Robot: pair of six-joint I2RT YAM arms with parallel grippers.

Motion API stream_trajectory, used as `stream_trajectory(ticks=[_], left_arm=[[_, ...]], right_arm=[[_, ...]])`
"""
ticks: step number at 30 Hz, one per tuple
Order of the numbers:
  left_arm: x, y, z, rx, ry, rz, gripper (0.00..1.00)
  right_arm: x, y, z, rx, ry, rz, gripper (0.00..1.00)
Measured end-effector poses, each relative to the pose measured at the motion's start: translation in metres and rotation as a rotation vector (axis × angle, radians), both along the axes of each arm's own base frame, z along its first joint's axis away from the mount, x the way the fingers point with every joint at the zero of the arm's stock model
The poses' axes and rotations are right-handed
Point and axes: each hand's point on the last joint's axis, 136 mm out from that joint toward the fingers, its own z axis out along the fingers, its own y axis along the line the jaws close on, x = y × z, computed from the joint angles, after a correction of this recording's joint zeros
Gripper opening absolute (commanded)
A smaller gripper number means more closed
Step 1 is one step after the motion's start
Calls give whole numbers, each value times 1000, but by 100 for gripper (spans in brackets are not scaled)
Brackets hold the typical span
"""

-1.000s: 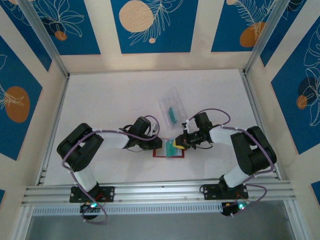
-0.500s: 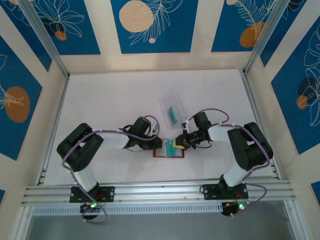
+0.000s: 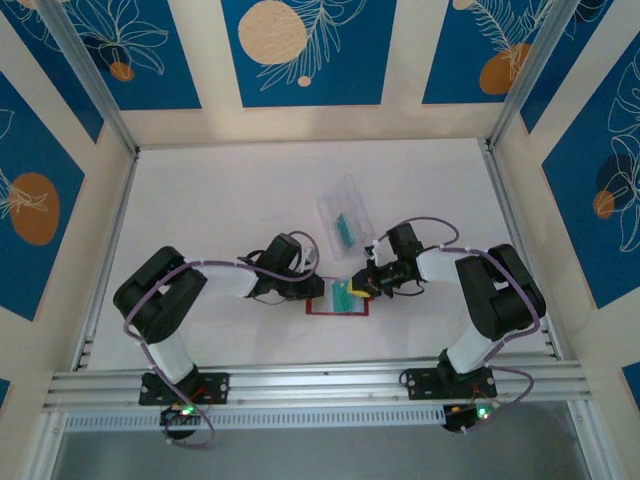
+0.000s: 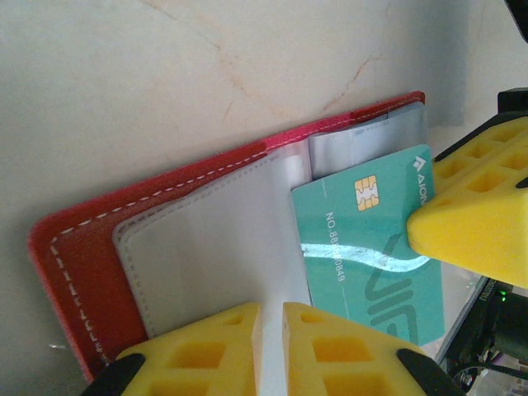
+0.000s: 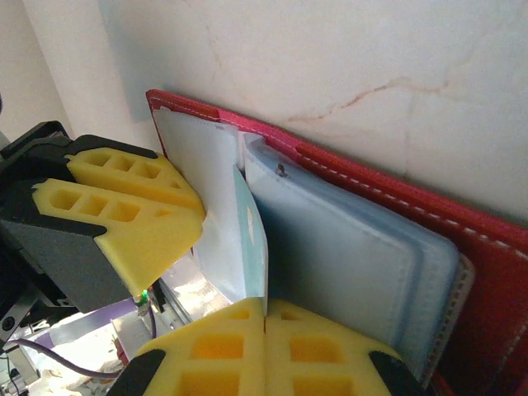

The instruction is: Put the credit cards into the card holder

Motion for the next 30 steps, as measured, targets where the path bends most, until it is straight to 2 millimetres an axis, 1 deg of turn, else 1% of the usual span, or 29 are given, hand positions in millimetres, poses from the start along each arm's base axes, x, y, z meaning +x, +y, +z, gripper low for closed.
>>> stream_trajectory(ticks=[8, 19, 24, 30], left_arm=[[0, 0, 0, 0, 0, 0, 16], [0, 0, 0, -1, -1, 0, 16], [0, 0, 0, 0, -1, 0, 16], [0, 0, 0, 0, 0, 0, 16]], right_arm=[[1, 0, -1, -4, 13, -1, 0], [11, 5, -1, -1, 28, 4, 0], [13, 5, -1, 2, 28, 4, 0], [13, 13, 0, 5, 10, 15, 0]])
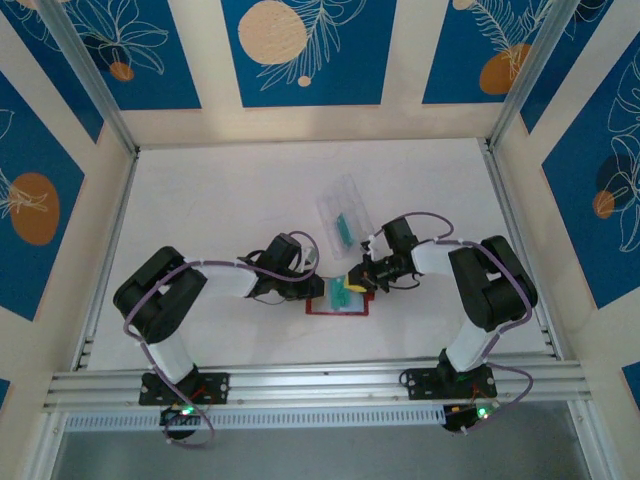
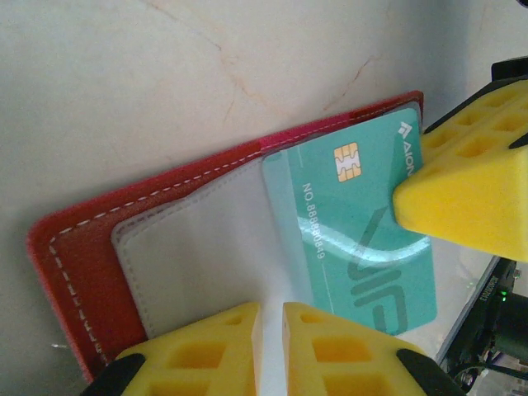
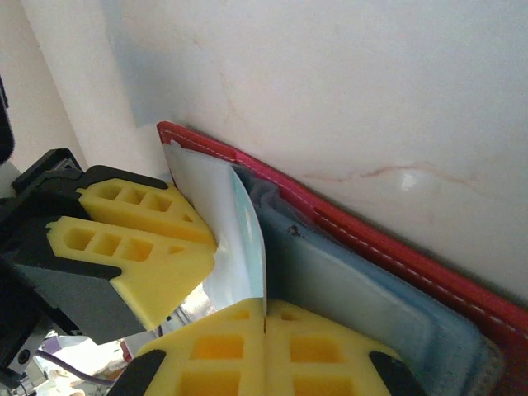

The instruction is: Put the credit cards into the card holder

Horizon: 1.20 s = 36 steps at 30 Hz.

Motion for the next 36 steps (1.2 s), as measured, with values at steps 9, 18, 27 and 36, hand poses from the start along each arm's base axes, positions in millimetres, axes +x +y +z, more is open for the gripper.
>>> stream_trajectory(ticks=[9, 18, 27, 36], left_arm=[[0, 0, 0, 1, 1, 0, 16], [-1, 2, 1, 5, 6, 1, 16], [-4, 11, 15, 1, 15, 13, 17], [-7, 47, 19, 93, -31, 44, 16]], right_arm=[[-6, 16, -3, -14, -32, 16, 0], [-10, 29, -9, -60, -71, 40, 0], [-14, 43, -12, -80, -82, 76, 2], [-14, 44, -12, -111, -79, 81, 8]])
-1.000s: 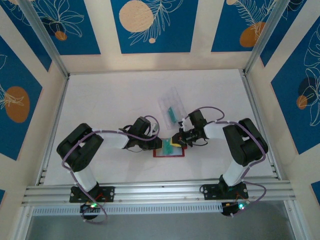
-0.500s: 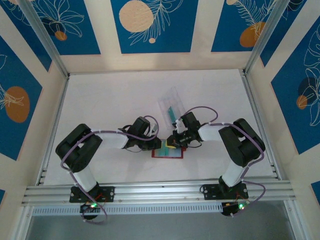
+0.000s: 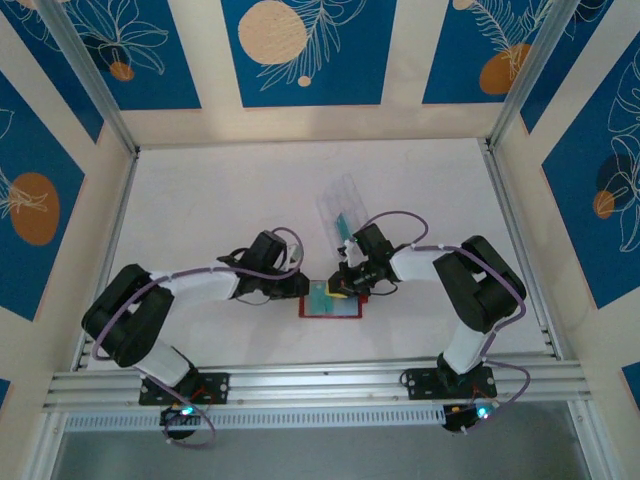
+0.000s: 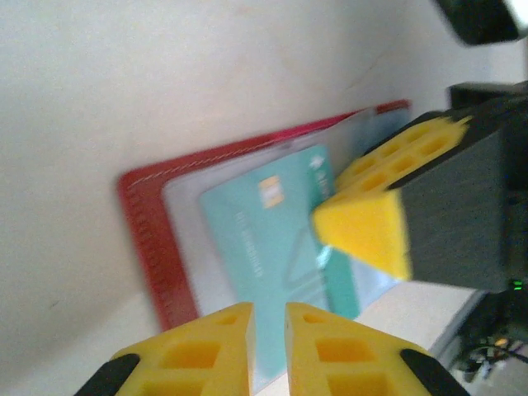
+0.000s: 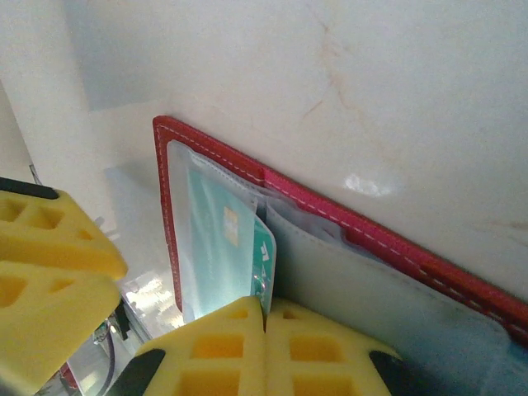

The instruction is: Put the credit cards into the card holder

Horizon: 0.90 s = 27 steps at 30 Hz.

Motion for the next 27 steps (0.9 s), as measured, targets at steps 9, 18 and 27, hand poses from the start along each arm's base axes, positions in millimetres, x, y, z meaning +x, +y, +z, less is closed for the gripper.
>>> stream_trajectory(ticks=[9, 18, 27], left_arm=[[-17, 16, -29, 92, 50, -23, 15], [-17, 13, -31, 96, 61, -28, 15], [-18, 11, -32, 108, 59, -21, 15]], right_arm=[[-1, 4, 1, -46, -18, 17, 15], [-4, 8, 2, -134, -52, 31, 17], [-8, 14, 3, -161, -41, 24, 24]])
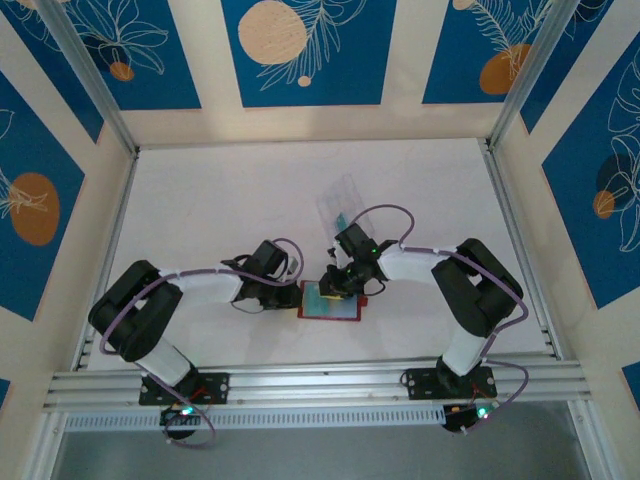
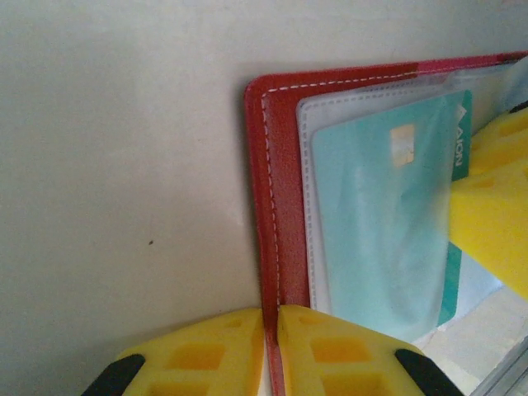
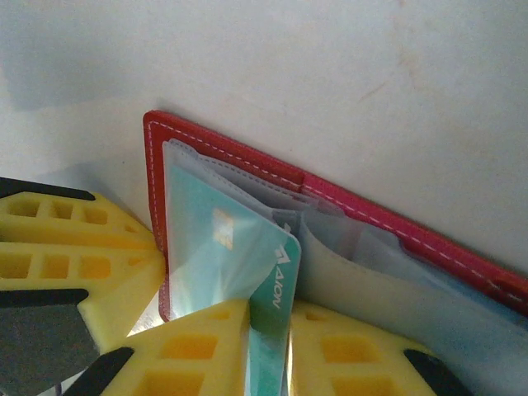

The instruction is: Put the credit cards into the card holder

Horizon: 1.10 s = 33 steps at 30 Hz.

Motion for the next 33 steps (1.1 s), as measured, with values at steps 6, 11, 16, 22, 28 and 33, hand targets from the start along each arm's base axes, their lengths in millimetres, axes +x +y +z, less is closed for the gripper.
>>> stream_trajectory(ticks=[6, 11, 16, 22, 28, 33], left_arm=[[0, 0, 0, 7, 1, 14, 15], [0, -1, -1, 10, 1, 19, 14], [1, -2, -1, 6, 3, 32, 14], [1, -2, -3, 4, 5, 36, 14], [1, -2, -3, 4, 5, 36, 14], [1, -2, -3, 4, 5, 36, 14]], right_arm=[[-2, 3, 2, -20, 6, -12, 32], [-2, -1, 3, -86, -8, -7, 37], [-3, -13, 8, -146, -34, -2, 41], [-5, -31, 9, -215, -48, -1, 42], [-2, -46, 6, -275, -58, -10, 38], [-5, -56, 19, -333, -123, 10, 37]])
